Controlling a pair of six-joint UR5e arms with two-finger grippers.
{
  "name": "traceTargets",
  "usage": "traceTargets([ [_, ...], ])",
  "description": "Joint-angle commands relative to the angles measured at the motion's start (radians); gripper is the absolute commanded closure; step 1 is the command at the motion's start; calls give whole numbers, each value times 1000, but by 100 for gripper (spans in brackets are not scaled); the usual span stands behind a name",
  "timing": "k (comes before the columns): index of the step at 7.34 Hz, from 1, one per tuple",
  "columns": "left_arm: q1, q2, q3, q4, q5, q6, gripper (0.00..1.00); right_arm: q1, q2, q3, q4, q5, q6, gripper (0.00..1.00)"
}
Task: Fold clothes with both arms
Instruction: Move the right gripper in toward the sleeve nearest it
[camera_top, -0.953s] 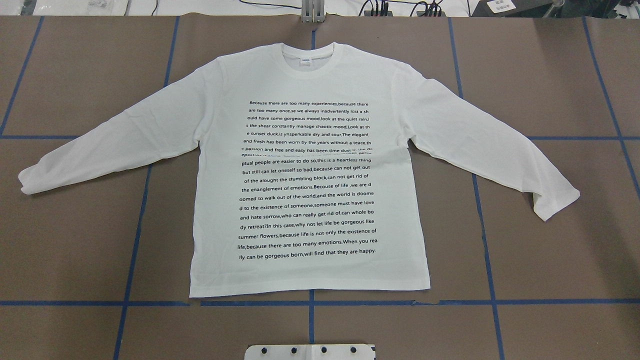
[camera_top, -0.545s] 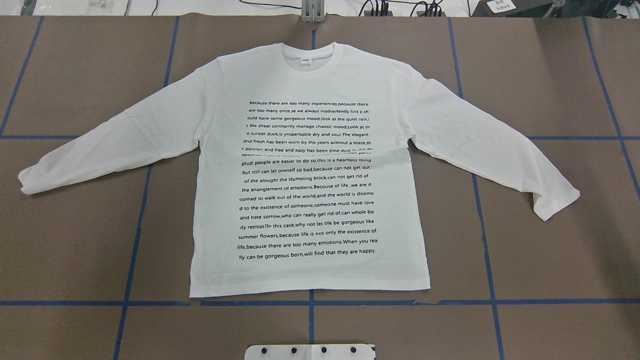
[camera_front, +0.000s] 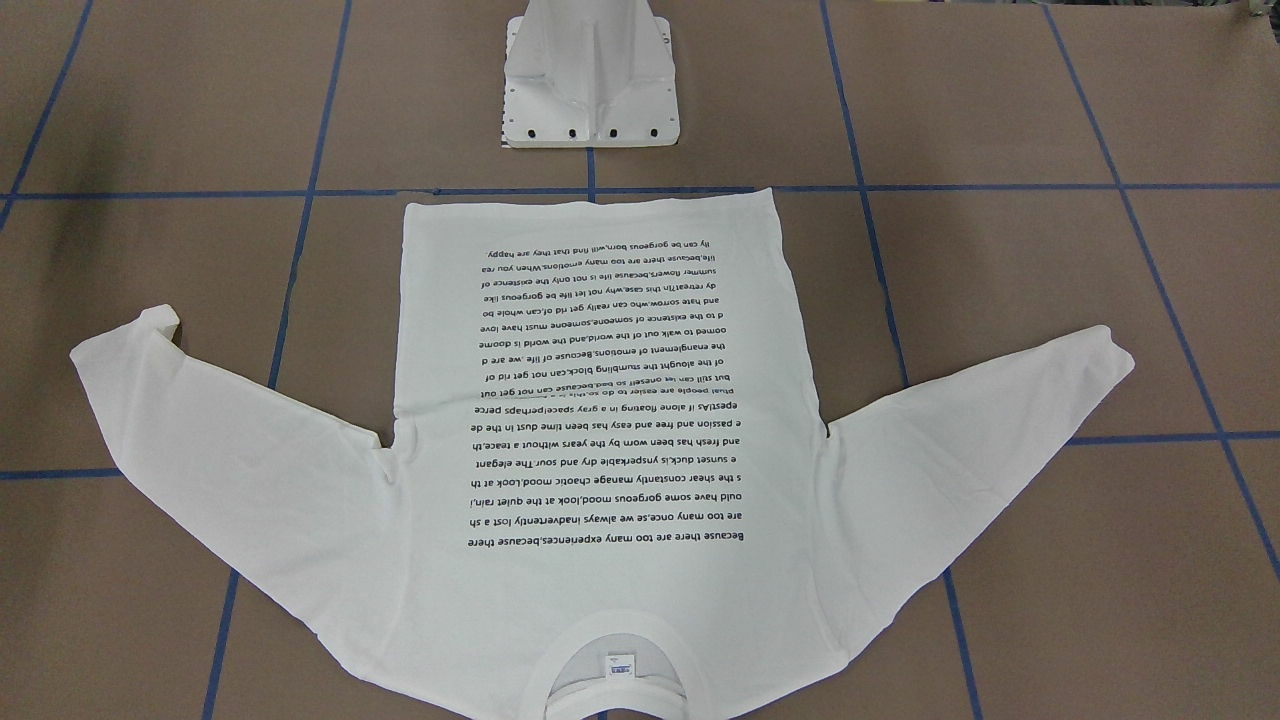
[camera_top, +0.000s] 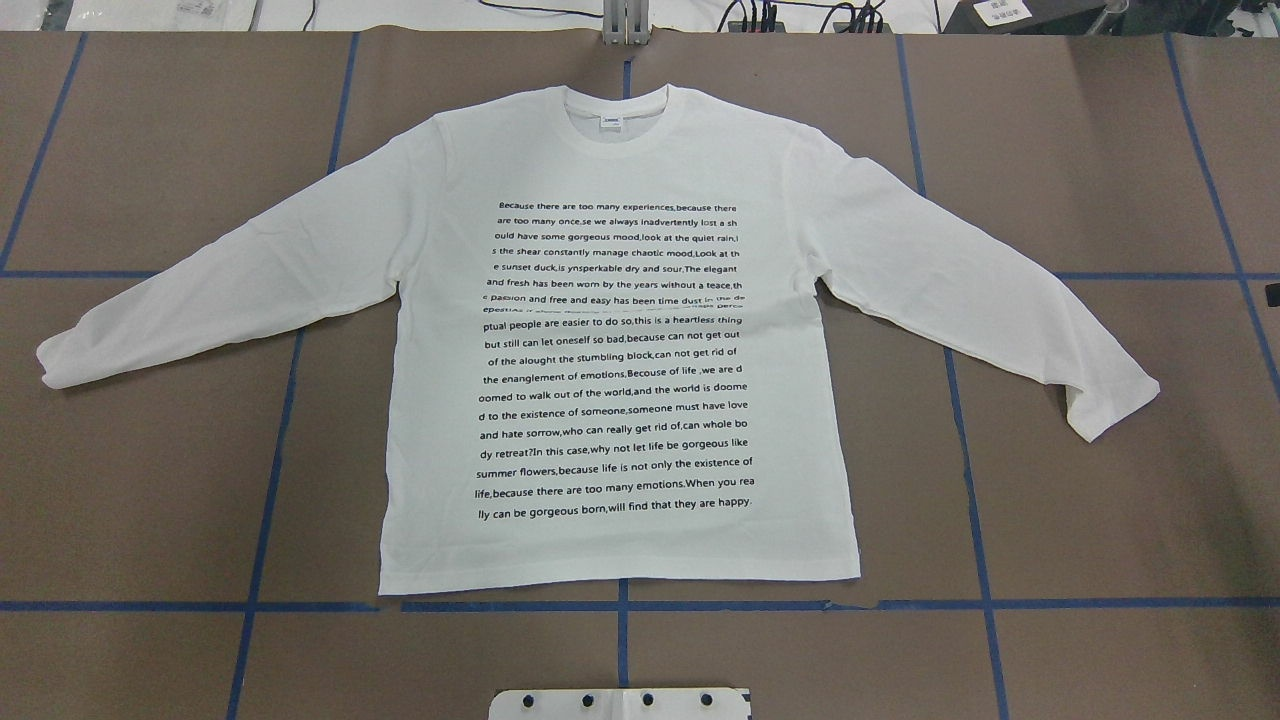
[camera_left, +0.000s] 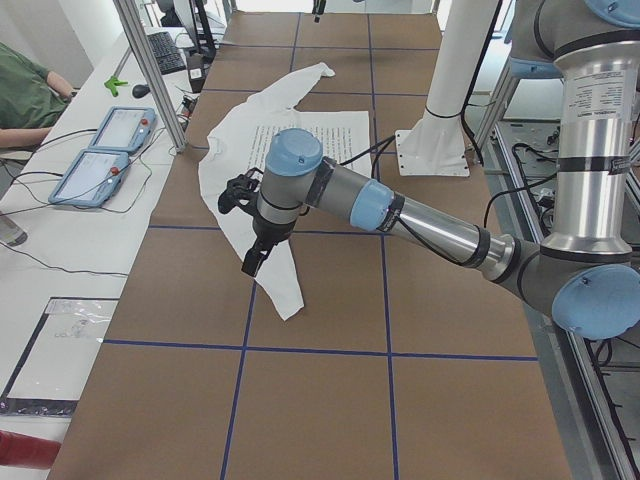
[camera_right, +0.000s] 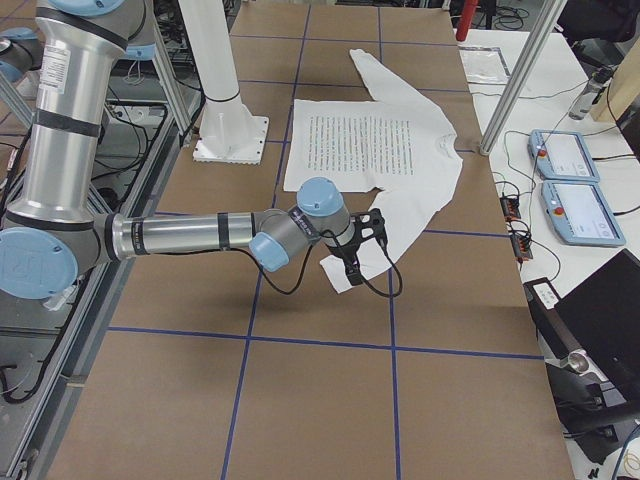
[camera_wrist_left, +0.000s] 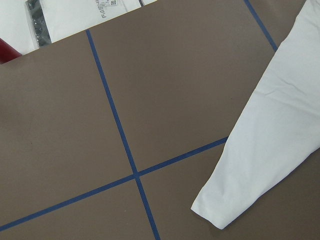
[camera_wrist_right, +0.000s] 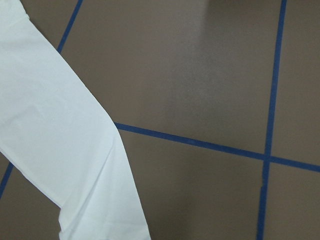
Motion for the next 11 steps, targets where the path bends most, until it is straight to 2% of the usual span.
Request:
traceTargets([
  [1,0,0,-2,0,-3,5,0,-286,-30,-56,200,-258,306,4],
  [2,0,2,-2,0,-3,5,0,-329,-30,-128,310,-303,353,9],
  [3,0,3,-3,0,-3,5,0,-336,-29,-164,356,-307,361,13],
  [4,0,3,-3,-2,-3,5,0,-340,-29,-196,364,-305,365,19],
  [11,-2,13,-14,-2,-6,5,0,-371,20,-273,361,-326,364,33],
])
